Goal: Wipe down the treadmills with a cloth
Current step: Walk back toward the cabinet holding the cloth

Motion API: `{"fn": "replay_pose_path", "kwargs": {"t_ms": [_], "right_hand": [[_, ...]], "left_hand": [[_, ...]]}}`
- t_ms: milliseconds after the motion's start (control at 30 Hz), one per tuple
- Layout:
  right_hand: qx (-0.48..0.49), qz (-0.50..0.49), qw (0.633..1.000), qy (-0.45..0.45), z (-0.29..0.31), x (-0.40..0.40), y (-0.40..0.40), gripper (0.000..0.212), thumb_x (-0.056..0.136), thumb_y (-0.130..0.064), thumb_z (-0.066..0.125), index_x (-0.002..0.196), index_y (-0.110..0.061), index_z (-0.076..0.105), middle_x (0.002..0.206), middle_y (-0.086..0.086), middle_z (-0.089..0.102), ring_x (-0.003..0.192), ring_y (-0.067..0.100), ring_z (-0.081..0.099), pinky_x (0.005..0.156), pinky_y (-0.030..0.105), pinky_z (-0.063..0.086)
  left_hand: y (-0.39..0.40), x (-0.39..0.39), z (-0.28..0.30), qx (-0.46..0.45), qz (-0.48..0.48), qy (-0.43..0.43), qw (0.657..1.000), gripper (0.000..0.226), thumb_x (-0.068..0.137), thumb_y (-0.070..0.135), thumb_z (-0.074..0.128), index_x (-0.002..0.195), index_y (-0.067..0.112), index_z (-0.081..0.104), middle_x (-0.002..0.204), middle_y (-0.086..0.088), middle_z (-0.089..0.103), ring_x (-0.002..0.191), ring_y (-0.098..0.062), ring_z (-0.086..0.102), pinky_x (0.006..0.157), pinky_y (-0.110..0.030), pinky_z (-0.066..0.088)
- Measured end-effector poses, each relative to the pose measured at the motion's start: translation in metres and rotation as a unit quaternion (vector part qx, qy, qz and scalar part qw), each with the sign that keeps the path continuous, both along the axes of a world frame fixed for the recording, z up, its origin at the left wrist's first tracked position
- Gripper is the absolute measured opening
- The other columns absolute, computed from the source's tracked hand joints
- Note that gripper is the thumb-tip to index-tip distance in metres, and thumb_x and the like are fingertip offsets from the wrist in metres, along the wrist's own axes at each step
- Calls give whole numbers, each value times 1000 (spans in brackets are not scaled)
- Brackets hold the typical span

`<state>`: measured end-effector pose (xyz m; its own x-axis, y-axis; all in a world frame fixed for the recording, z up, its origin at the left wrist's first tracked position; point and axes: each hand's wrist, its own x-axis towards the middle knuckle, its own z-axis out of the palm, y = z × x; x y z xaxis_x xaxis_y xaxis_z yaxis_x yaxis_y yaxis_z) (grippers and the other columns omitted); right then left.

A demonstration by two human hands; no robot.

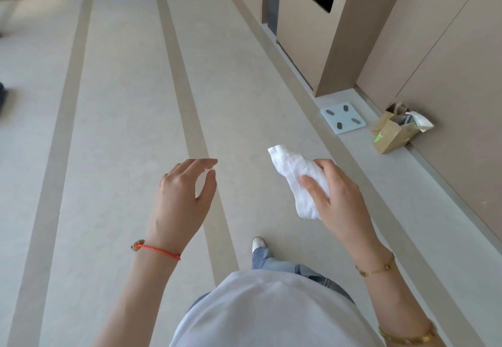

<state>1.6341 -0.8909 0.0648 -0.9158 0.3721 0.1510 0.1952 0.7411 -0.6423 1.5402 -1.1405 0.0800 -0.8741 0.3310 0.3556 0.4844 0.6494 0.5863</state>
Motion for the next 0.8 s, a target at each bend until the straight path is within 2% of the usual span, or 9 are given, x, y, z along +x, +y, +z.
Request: {"fn": "replay_pose_path", "kwargs": {"t_ms": [400, 567, 633, 733, 800], "right_hand": [[12, 36, 999, -2, 17, -230, 100, 44, 91, -60, 39, 112, -23, 53, 96, -10, 61, 86, 11, 56, 68, 25, 44], [5, 15, 1000, -18, -4, -315, 139, 43, 92, -60, 41, 112, -24, 54, 96, -12, 60, 87, 9, 56, 68, 23, 44], [10, 9, 1000, -24, -10, -354, 157, 42, 92, -59, 42, 111, -24, 54, 95, -11, 60, 86, 9, 57, 67, 22, 44], [9, -5, 1000, -23, -12, -420, 180, 40, 93, -58, 42, 109, -24, 54, 92, -12, 60, 84, 5, 53, 65, 13, 39], [3, -16, 1000, -16, -7, -467, 197, 40, 92, -58, 41, 109, -24, 54, 92, -12, 59, 84, 5, 52, 66, 15, 41]], "left_hand": [[102, -222, 7, 10, 14, 8, 1000, 26, 93, 22, 52, 109, 14, 70, 100, 2, 71, 91, -19, 68, 82, -41, 56], [142, -314, -7, 0, 5, -3, 1000, 19, 94, 11, 58, 109, 13, 71, 101, 1, 71, 92, -18, 69, 82, -32, 54], [160, -356, -9, 1, -2, -8, 1000, 20, 94, 10, 59, 110, 12, 71, 101, 1, 71, 92, -18, 69, 82, -33, 55], [186, -427, -9, -1, -21, -8, 1000, 20, 94, 10, 59, 110, 11, 71, 102, 1, 71, 93, -19, 69, 82, -38, 55], [206, -479, -6, -5, -34, -6, 999, 20, 94, 10, 59, 111, 11, 70, 102, 0, 71, 94, -20, 68, 83, -43, 55]]}}
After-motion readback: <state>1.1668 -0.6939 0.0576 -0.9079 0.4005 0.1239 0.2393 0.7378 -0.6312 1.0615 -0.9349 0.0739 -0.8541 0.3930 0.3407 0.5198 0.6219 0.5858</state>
